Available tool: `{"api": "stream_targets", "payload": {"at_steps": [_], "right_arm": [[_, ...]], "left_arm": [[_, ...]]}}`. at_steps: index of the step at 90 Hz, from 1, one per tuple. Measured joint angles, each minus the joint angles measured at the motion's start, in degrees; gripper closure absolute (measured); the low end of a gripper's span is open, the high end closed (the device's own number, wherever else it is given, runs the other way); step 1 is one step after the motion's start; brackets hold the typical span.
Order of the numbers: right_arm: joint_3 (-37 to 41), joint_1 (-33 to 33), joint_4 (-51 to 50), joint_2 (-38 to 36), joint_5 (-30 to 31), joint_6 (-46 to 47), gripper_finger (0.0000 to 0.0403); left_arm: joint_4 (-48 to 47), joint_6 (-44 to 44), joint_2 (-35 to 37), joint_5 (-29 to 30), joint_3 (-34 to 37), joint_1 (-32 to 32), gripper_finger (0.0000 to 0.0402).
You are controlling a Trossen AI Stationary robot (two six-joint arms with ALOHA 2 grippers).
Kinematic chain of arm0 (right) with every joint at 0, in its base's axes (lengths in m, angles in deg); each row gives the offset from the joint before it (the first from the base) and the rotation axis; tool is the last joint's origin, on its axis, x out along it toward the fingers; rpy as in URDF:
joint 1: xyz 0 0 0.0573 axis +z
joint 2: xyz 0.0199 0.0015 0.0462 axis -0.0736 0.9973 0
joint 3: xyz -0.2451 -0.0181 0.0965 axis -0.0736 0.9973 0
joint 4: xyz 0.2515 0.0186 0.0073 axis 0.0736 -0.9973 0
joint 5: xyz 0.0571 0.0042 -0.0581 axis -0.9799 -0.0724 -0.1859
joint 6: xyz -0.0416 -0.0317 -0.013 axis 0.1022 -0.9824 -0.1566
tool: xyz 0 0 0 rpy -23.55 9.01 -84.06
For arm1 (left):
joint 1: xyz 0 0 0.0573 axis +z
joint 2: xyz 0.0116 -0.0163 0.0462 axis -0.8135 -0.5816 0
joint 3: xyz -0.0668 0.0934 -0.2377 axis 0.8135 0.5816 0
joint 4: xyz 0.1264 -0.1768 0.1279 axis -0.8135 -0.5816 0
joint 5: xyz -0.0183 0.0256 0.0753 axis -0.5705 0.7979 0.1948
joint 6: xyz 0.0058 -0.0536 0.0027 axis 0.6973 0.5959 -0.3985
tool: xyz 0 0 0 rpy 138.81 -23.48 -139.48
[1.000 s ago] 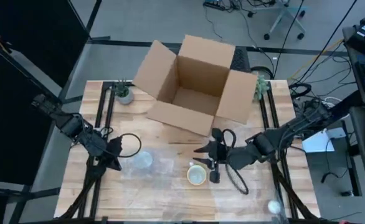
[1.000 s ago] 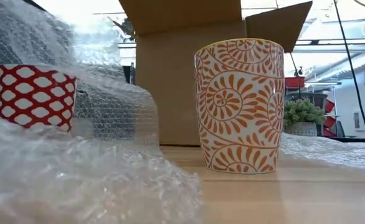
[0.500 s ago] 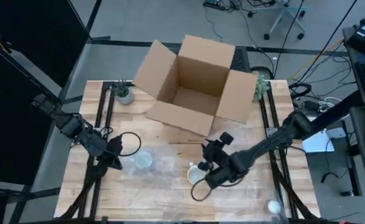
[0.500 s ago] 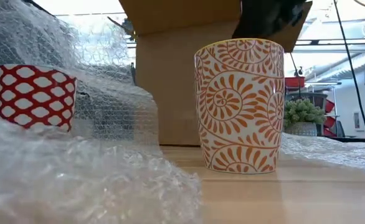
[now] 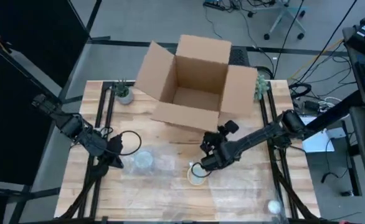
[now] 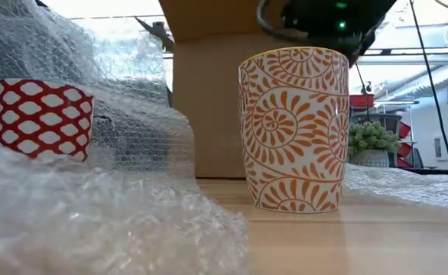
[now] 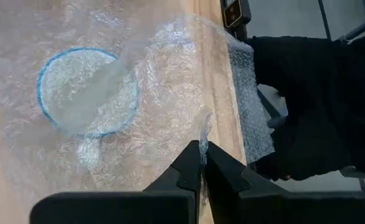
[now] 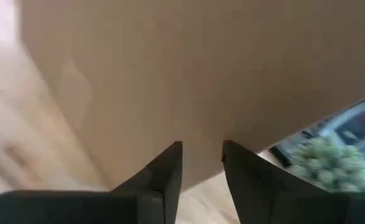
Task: Wrap mug
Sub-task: Wrap the red mug with the bubble wrap
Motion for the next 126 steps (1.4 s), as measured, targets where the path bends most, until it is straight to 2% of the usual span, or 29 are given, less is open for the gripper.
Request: {"api": "stream_targets", "payload": {"at_steps": [14, 26, 35, 49, 57, 71, 85, 100, 112, 126], "right_arm": [[0.0, -1.0, -5.1, -0.3, -2.0, 2.2, 0.0300], [-1.1, 1.5, -1.1, -3.2, -8.4, -0.1, 0.0300], [-4.7, 4.3, 4.7, -5.7, -12.7, -5.5, 0.0300], [-6.3, 9.1, 31.3, -7.7, -14.0, -23.7, 0.0300], [-6.3, 10.7, 48.1, -5.9, -17.5, -36.3, 0.0300], [-6.3, 10.0, 73.7, 1.6, -22.2, -52.2, 0.0300], [-7.8, 7.6, 91.1, 9.6, -22.8, -59.7, 0.0300], [-16.8, 4.3, 88.4, 16.9, -23.0, -61.5, 0.0300], [-24.2, 1.8, 82.4, 22.4, -28.2, -58.6, 0.0300], [-30.1, -0.1, 75.3, 26.3, -30.6, -55.1, 0.0300]], "left_arm": [[0.0, 0.0, 0.0, 0.2, 0.0, 0.0, 0.0400], [0.0, 0.0, 0.0, 0.2, 0.0, 0.0, 0.0400], [0.0, 0.0, 0.0, 0.2, 0.0, 0.0, 0.0400], [1.0, -0.2, 0.0, 0.2, 0.0, 0.0, 0.0400], [1.2, -0.4, 0.0, 0.0, 0.0, -0.8, 0.0400], [0.8, -0.2, -0.4, -0.3, 0.0, -2.5, 0.0400], [0.9, -0.1, -0.6, -0.3, 0.0, -3.7, 0.0400], [1.0, -0.1, -0.7, -0.2, 0.0, -3.6, 0.0400], [1.0, -0.1, -0.8, 0.0, 0.0, -3.6, 0.0400], [1.2, -0.1, -0.8, 0.1, 0.0, -3.6, 0.0400]]}}
